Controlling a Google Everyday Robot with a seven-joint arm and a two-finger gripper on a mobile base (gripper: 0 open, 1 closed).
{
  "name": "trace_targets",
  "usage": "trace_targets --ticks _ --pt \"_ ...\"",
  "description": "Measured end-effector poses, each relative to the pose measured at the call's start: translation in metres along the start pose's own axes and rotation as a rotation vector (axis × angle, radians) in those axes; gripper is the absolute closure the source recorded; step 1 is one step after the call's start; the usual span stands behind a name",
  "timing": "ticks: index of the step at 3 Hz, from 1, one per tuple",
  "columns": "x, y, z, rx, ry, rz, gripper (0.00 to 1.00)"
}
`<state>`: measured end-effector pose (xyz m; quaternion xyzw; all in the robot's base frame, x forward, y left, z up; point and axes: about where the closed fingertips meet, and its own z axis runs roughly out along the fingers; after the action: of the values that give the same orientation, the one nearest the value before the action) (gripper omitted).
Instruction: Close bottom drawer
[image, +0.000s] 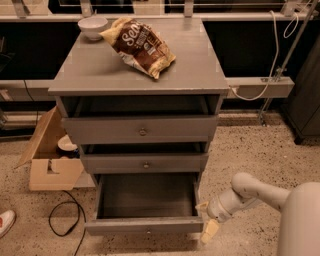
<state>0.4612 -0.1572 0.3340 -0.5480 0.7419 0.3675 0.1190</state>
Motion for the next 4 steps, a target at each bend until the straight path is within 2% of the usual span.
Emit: trace_targets --ticks 1,2,3,4 --pt "0.024 -0.024 0.034 -0.028 0.018 -0.022 0.0" --pt "0.045 -0.037 0.056 -0.001 0.019 -0.06 0.27" --pt "0.059 -0.044 0.074 0.025 0.027 -0.072 0.58" --pt "0.072 -0.054 0.092 0.063 0.038 -0.058 0.81"
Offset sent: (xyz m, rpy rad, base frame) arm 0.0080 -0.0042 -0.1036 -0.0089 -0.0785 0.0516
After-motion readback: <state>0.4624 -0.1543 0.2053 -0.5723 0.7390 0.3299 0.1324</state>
